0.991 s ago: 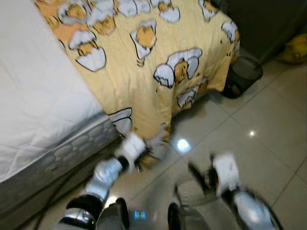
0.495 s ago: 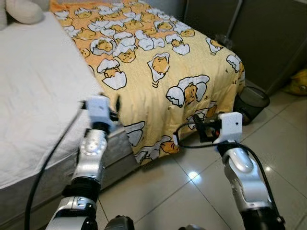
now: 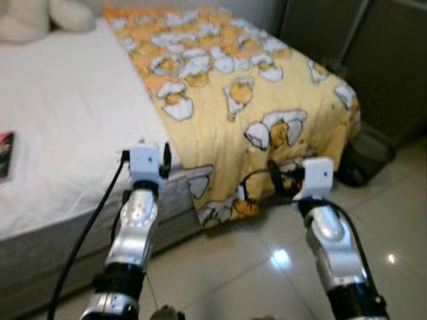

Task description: Clean up the room

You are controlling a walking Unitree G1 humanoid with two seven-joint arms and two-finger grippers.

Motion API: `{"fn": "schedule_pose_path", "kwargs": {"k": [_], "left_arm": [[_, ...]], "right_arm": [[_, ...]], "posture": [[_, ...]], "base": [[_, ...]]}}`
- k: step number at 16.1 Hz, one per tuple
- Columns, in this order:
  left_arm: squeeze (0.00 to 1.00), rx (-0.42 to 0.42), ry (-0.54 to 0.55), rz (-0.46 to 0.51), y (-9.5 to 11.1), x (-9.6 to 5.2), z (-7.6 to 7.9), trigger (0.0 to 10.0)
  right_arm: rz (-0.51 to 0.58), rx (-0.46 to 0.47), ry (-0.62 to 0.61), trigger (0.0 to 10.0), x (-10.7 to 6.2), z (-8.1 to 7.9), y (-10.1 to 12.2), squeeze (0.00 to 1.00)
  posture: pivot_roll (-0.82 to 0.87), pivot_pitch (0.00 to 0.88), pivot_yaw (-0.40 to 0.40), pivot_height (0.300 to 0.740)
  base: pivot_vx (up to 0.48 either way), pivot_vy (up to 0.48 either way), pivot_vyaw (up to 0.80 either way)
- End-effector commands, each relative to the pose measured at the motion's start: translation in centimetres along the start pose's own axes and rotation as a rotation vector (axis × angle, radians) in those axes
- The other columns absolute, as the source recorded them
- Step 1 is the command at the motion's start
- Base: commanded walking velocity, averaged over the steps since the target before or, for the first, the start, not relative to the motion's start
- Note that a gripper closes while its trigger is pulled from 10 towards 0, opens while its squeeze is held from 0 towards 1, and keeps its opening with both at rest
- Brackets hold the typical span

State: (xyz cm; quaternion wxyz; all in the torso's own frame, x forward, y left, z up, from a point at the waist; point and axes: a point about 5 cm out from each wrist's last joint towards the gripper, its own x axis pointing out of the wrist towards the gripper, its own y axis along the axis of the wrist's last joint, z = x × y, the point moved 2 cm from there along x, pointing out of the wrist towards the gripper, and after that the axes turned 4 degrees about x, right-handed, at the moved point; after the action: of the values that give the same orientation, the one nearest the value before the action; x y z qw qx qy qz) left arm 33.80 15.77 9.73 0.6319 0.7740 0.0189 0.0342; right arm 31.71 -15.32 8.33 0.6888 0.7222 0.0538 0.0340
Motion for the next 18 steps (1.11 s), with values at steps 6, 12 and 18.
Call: {"fn": "schedule_pose_path", "kwargs": {"k": [6,12,18], "left_arm": [[0.0,0.021,0.004,-0.04,0.0,-0.1,0.4,10.0],[0.0,0.065,-0.01,-0.07,-0.2,0.2,1.0,10.0],[0.0,0.039,-0.011,-0.116,-0.8,0.0,1.3,10.0]], "right_arm": [[-0.009,-0.008,0.005,10.0,-0.1,0.1,-0.9,1.0],[-0.034,0.003,0.03,10.0,-0.3,-0.3,-1.9,1.0],[-0.062,0.011,0.031,10.0,-1.0,0.0,-2.9,1.0]], "posture": [[-0.04,0.0,0.018,0.74],[-0.03,0.0,0.018,0.74],[-0.04,0.0,0.028,0.74]], "base": [[0.0,-0.453,0.56],[0.0,-0.315,0.52],[0.0,-0.48,0.49]]}}
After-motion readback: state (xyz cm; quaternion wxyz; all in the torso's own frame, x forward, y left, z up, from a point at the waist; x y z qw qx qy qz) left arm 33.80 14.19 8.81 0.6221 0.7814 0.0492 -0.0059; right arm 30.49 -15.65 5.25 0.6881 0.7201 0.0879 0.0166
